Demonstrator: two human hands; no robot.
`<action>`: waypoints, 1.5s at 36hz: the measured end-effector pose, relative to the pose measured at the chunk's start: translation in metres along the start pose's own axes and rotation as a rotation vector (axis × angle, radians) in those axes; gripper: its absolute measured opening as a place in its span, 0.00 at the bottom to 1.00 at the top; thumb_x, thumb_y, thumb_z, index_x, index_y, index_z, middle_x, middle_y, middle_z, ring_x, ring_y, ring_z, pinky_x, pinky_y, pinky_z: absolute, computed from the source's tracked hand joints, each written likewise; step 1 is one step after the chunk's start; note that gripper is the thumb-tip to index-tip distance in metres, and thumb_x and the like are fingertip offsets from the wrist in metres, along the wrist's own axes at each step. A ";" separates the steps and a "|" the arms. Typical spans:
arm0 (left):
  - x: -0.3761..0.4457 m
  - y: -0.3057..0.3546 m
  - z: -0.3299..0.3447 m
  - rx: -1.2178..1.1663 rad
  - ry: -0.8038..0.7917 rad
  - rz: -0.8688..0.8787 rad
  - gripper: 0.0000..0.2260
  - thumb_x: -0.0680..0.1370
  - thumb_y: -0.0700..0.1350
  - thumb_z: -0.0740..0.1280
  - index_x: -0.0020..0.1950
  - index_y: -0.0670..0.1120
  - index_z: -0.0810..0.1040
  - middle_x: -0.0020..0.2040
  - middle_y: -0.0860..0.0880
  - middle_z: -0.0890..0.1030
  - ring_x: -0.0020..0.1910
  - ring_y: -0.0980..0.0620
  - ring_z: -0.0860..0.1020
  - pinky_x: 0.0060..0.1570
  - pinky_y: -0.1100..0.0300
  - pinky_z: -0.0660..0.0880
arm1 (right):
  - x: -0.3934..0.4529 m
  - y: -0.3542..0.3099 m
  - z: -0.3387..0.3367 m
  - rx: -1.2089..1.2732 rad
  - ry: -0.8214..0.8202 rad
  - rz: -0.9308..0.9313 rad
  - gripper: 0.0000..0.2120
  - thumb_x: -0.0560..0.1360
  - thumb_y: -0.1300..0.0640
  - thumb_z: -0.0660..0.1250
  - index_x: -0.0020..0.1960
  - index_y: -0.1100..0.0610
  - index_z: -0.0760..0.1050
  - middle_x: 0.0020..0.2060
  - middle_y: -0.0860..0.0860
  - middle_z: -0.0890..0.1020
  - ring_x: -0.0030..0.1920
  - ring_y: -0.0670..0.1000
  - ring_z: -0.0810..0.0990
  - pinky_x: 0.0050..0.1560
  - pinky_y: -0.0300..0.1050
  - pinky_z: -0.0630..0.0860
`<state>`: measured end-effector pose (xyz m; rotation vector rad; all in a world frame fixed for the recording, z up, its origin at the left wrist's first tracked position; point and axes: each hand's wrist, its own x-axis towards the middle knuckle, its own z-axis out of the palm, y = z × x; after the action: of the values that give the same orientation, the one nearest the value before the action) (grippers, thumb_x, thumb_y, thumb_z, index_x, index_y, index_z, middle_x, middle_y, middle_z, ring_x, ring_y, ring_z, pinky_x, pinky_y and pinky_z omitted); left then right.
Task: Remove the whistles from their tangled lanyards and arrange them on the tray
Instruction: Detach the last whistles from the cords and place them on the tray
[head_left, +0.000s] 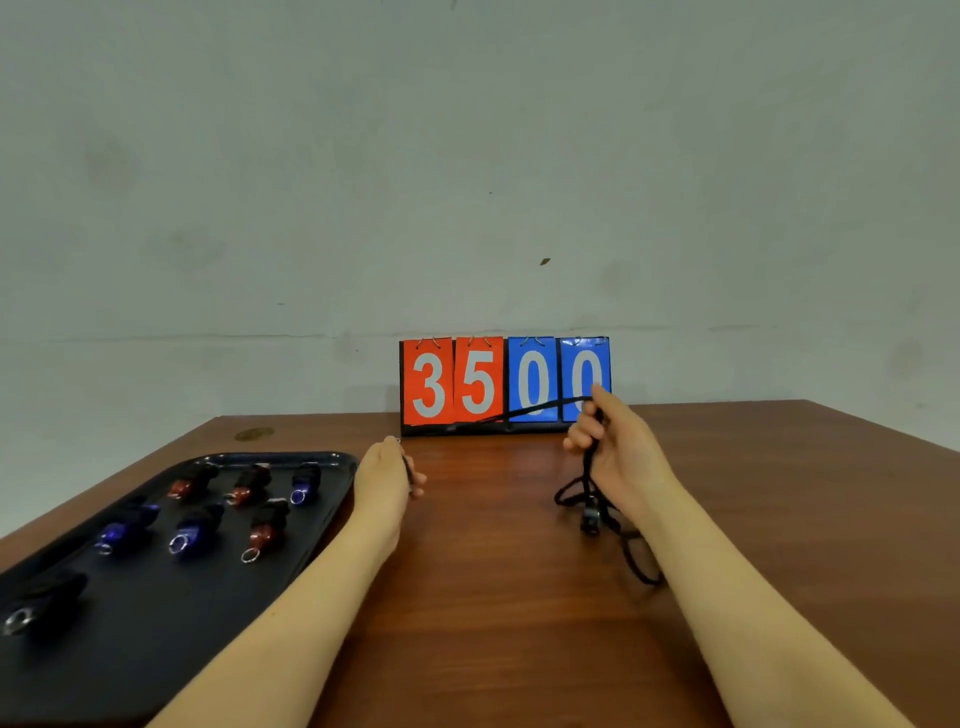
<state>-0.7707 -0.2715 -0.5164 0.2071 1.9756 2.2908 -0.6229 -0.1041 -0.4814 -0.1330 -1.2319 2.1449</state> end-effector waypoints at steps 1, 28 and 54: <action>0.001 -0.001 -0.001 -0.026 0.020 -0.018 0.15 0.84 0.46 0.54 0.40 0.43 0.72 0.34 0.44 0.75 0.31 0.50 0.73 0.35 0.58 0.71 | 0.000 -0.002 -0.002 0.049 0.009 0.002 0.14 0.80 0.52 0.61 0.37 0.57 0.70 0.24 0.47 0.65 0.26 0.47 0.65 0.37 0.43 0.68; -0.043 0.016 0.014 0.229 -0.421 0.190 0.09 0.82 0.43 0.57 0.61 0.50 0.72 0.49 0.47 0.81 0.21 0.57 0.66 0.23 0.63 0.68 | -0.018 0.010 0.015 -0.764 -0.184 -0.162 0.11 0.79 0.52 0.64 0.38 0.53 0.76 0.25 0.45 0.69 0.26 0.43 0.64 0.29 0.36 0.64; -0.024 0.030 -0.010 -0.234 -0.045 0.197 0.10 0.81 0.43 0.60 0.42 0.47 0.76 0.40 0.49 0.80 0.24 0.55 0.67 0.32 0.59 0.68 | -0.007 0.029 -0.011 -1.418 -0.376 -0.051 0.09 0.79 0.47 0.62 0.43 0.45 0.78 0.41 0.47 0.81 0.44 0.48 0.80 0.48 0.42 0.75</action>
<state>-0.7489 -0.2898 -0.4886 0.4443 1.7157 2.5883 -0.6275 -0.1096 -0.5125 -0.2805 -2.6917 0.8763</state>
